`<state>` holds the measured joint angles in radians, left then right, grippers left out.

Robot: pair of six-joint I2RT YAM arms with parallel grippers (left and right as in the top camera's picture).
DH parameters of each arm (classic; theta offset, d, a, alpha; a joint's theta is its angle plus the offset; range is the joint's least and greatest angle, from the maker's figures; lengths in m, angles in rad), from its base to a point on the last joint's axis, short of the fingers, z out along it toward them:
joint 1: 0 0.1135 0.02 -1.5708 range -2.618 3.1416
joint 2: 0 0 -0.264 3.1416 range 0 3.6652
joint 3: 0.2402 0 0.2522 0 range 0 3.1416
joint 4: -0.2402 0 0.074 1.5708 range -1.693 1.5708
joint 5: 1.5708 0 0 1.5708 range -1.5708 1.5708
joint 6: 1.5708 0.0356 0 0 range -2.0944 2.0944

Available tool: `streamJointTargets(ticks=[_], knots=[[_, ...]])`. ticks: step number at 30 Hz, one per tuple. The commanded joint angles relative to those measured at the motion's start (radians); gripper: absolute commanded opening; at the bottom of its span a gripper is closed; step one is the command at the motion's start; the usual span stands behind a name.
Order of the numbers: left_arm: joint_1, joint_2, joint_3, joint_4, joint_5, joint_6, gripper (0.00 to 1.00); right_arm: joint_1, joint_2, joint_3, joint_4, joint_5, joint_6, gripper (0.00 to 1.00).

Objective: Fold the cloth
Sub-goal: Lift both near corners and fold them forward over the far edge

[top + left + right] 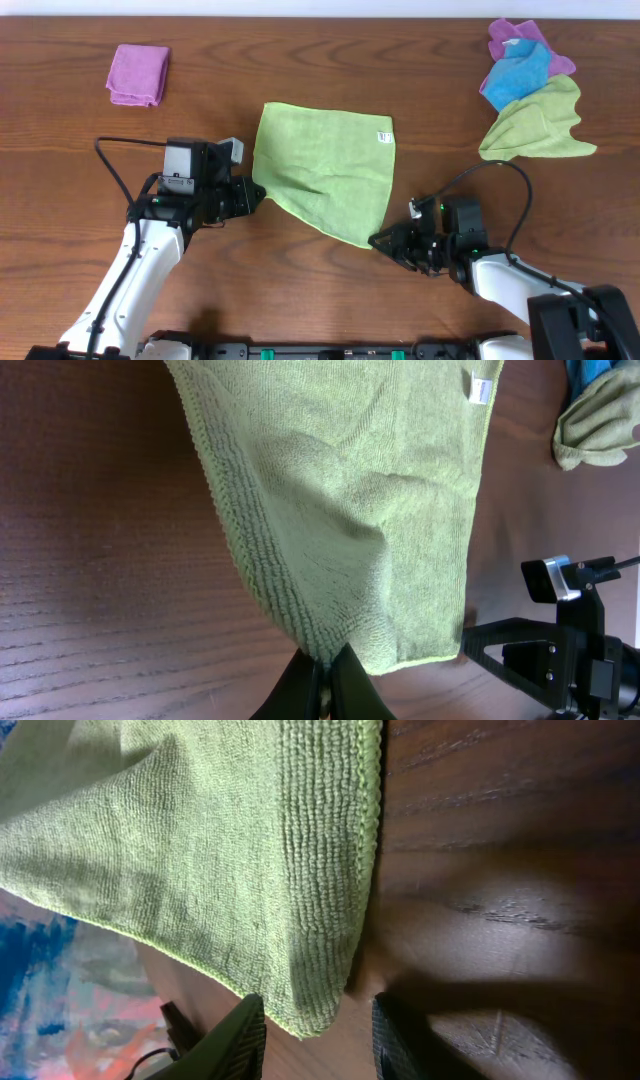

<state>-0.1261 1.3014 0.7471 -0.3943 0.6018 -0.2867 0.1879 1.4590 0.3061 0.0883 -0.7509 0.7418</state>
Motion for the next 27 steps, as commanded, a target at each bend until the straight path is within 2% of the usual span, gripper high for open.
streamJointTargets(ticks=[1, 11, 15, 16, 19, 23, 27], knots=[[0.003, -0.009, 0.017, -0.006, -0.002, 0.021, 0.06, 0.025, 0.037, -0.031, -0.020, 0.192, 0.000, 0.34], [0.003, -0.009, 0.017, -0.006, 0.002, 0.021, 0.06, 0.072, 0.037, -0.027, 0.027, 0.204, 0.048, 0.29], [0.003, -0.009, 0.017, -0.006, 0.002, 0.021, 0.05, 0.074, 0.037, -0.025, 0.028, 0.208, 0.051, 0.15], [0.003, -0.009, 0.017, -0.006, 0.002, 0.021, 0.06, 0.074, 0.037, -0.025, 0.027, 0.209, 0.051, 0.04], [0.003, -0.009, 0.017, -0.006, 0.002, 0.021, 0.06, 0.074, 0.035, -0.020, 0.024, 0.184, 0.051, 0.01], [0.002, -0.011, 0.017, -0.031, 0.003, 0.021, 0.06, 0.074, -0.029, 0.053, -0.089, 0.186, 0.004, 0.02], [0.001, -0.029, 0.017, -0.089, 0.000, 0.021, 0.06, 0.072, -0.113, 0.214, -0.338, 0.304, -0.093, 0.02]])
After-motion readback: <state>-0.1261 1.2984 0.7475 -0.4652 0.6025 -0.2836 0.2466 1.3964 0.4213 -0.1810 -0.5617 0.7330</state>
